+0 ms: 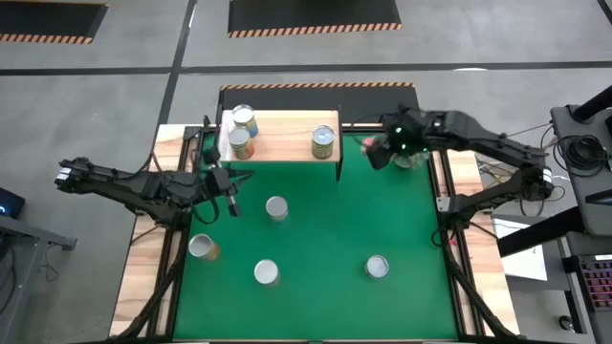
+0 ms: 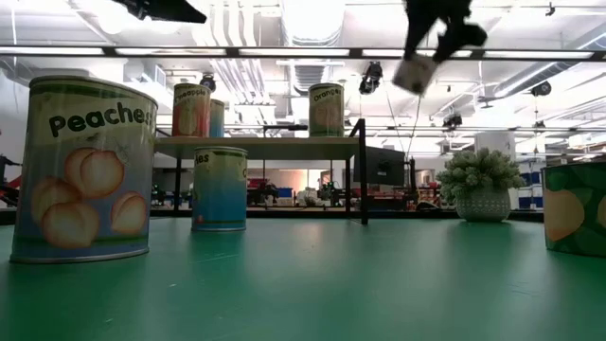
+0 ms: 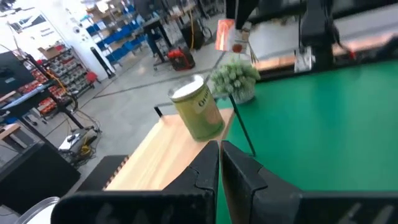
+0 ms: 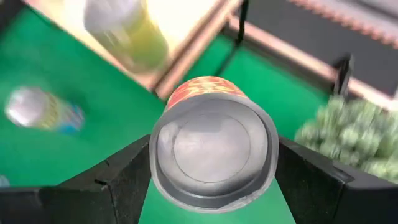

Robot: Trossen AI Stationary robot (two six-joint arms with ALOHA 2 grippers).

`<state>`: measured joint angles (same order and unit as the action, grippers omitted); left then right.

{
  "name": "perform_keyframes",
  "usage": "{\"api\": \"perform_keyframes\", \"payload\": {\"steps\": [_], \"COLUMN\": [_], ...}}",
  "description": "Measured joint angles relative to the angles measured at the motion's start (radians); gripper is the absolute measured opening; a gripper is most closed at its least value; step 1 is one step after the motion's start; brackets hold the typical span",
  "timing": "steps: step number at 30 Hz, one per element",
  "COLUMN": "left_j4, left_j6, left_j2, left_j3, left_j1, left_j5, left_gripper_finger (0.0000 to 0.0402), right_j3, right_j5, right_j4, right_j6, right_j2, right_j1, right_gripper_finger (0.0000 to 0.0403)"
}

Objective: Pick and place cans onto a shelf
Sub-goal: Put the canned saucy meatballs on the shelf

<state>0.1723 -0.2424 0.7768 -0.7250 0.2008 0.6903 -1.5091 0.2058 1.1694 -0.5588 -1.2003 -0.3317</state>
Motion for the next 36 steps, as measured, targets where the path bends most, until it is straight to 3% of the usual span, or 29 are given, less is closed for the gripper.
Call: {"api": "perform_keyframes", "payload": {"steps": [10, 26, 30, 36], "left_j4": [-0.04, 0.003, 0.009, 0.012], "left_j6": [0.021, 0.031, 0.031, 0.031], "left_j2": [-0.124, -0.175, -0.181, -0.184], "left_j3": [0.027, 0.028, 0.028, 0.028], "left_j1": [0.0, 0.0, 0.0, 0.0], "left_j5": [0.0, 0.001, 0.001, 0.002], "left_gripper_finger": [0.0, 0.0, 0.0, 0.0], "right_j3": [-0.227, -0.839, -0.823, -0.825], "right_j5": [-0.003, -0.066, -0.136, -0.161], "right_j4": [-0.107, -0.105, -0.192, -0.235], "right_j6": [0.148, 0.491, 0.545, 0.694], "right_j2": [-0.084, -0.559, -0.609, -0.687], "right_j1": [0.034, 0.064, 0.064, 0.064], "right_gripper_finger": [0.0287, 0.0288, 0.0288, 0.0288]}}
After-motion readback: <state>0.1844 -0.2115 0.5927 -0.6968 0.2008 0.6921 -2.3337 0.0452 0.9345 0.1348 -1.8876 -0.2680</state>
